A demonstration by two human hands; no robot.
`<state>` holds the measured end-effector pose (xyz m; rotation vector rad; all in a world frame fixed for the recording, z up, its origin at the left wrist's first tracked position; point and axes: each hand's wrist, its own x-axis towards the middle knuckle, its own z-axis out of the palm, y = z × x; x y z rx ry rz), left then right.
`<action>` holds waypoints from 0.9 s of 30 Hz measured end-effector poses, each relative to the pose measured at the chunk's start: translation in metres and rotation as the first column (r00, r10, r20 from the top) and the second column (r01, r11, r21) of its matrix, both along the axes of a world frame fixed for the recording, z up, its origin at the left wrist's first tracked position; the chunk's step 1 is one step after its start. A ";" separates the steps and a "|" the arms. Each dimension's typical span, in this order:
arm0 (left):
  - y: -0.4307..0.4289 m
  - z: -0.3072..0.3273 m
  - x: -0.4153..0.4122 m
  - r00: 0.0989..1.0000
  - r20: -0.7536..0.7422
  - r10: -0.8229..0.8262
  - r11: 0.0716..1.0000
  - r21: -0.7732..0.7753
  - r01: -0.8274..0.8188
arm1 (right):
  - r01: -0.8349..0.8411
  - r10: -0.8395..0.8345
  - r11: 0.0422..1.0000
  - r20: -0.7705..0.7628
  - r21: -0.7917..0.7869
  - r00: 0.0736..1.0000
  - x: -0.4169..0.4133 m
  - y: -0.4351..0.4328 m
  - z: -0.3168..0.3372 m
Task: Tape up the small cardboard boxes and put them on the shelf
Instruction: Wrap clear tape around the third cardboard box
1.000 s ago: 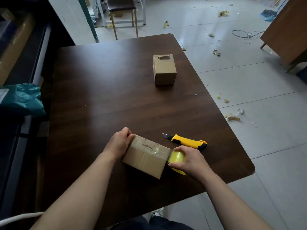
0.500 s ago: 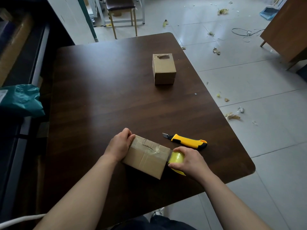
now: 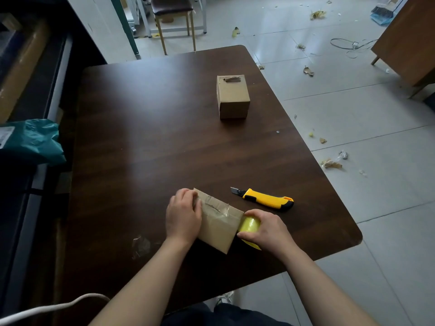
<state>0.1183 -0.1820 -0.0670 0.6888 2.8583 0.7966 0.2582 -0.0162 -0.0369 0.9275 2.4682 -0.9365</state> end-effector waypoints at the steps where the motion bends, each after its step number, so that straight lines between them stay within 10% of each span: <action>1: 0.002 -0.002 0.004 1.000 -0.005 -0.019 1.000 -0.001 0.019 | 0.003 -0.003 1.000 -0.001 -0.007 1.000 0.000 -0.001 -0.001; 8: 0.024 -0.001 0.000 0.989 0.122 -0.087 0.919 -0.373 0.127 | 0.045 -0.050 0.997 -0.086 -0.056 0.995 -0.010 -0.007 -0.006; 27: 0.038 -0.007 -0.007 0.990 0.136 -0.043 0.874 -0.474 0.103 | 0.023 -0.041 0.995 -0.188 -0.097 0.981 0.003 -0.012 -0.018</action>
